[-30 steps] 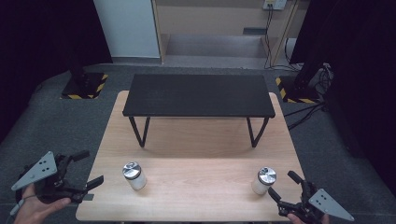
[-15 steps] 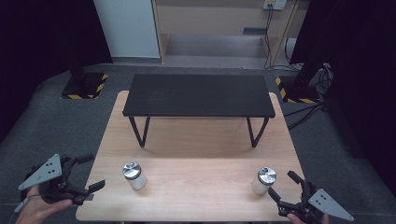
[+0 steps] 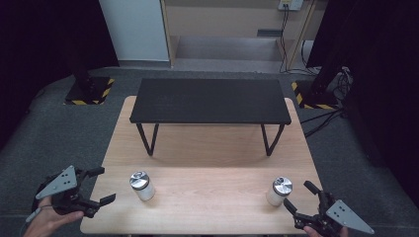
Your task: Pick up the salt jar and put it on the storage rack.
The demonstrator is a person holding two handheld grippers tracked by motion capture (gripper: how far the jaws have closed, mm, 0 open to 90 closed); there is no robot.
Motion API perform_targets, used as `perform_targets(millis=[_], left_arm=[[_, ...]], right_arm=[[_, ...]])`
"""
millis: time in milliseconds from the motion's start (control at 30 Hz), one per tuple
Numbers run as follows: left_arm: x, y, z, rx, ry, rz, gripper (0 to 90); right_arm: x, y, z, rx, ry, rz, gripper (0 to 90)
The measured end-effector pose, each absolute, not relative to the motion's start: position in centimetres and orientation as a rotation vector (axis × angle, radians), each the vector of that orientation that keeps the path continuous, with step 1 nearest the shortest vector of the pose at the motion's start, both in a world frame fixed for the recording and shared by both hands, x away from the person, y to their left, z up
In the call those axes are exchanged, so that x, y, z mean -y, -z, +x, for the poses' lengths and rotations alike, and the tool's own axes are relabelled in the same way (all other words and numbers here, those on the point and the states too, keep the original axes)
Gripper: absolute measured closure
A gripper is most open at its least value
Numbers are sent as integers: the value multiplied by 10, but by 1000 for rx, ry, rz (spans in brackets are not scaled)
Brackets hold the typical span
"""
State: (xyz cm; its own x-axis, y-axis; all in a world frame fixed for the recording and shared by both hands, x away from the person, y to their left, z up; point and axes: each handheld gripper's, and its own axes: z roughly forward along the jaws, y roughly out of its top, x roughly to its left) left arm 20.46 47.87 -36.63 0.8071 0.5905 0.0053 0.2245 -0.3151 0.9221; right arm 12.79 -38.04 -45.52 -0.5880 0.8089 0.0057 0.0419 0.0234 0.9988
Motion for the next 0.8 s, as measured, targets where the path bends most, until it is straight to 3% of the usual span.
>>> perform_targets(millis=[800], left_arm=[[-461, 395, 232, -600, -385, 1942, 38]], right_arm=[[381, 455, 128, -1703, -1624, 872, 92]])
